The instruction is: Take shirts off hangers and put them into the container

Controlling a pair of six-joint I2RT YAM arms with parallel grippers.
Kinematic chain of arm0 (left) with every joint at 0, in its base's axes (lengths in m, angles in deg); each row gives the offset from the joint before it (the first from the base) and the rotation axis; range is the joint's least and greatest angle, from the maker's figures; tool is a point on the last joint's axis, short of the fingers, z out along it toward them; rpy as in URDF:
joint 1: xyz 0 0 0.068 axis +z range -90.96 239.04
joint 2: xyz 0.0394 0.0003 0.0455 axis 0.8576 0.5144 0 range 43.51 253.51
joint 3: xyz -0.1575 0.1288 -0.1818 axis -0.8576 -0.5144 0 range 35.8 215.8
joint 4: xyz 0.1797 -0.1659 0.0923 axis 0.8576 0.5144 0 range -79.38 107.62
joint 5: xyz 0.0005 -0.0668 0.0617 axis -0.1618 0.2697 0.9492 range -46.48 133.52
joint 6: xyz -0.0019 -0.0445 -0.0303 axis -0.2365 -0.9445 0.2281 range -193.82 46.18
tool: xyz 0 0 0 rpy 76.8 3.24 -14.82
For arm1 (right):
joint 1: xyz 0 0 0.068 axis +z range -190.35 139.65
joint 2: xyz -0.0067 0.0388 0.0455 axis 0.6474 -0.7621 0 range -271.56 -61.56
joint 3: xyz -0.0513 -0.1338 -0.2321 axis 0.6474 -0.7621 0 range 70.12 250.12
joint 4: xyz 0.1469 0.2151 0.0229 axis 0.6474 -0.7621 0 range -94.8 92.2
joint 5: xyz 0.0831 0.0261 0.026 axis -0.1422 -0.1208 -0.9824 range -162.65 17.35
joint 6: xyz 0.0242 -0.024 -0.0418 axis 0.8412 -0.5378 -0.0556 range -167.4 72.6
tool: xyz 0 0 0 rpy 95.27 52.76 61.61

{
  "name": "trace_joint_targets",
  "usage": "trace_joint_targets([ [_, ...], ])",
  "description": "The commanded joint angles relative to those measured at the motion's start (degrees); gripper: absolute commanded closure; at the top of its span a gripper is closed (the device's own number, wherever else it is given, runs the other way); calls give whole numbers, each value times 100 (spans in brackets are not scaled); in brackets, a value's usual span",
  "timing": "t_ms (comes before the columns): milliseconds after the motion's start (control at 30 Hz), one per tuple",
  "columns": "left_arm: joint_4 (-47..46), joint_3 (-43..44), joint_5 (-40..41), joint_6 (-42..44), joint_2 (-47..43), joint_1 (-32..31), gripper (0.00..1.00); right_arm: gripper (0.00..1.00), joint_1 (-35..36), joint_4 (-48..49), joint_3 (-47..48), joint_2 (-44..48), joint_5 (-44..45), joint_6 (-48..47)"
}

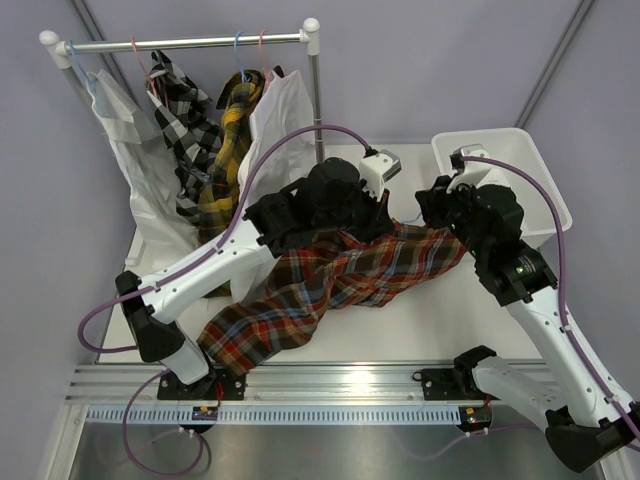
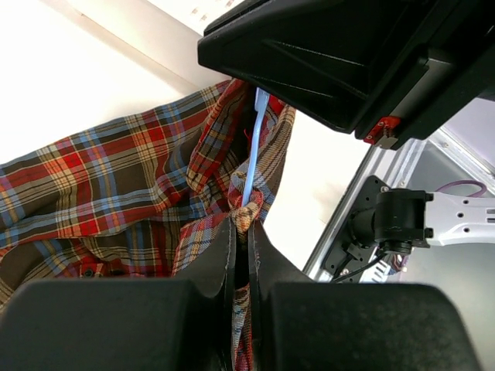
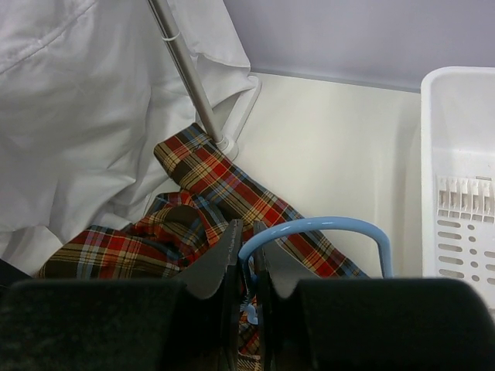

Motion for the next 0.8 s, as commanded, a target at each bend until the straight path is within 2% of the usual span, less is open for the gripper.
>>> trace_joint_targets([
  [0,-289,83,453,135,-277,63,100,100,18,56,-134,68,489,-3],
  [100,-481,-92,595,170,-496,63,100,100,18,12,-257,103,657,23],
  [233,-1314,-628,639,197,-901,63,100,100,18,-32,-319,68,702,85],
  [533,-2484,-1639,630,241,-1525,63,98,100,18,-138,-319,-29,710,234],
  [667,-2697,-1929,639,232,-1753,63,97,100,18,-208,-310,-55,876,287],
  [767,-2592,-2079,665,267,-1877,63,100,100,18,-252,-310,-55,1148,357],
])
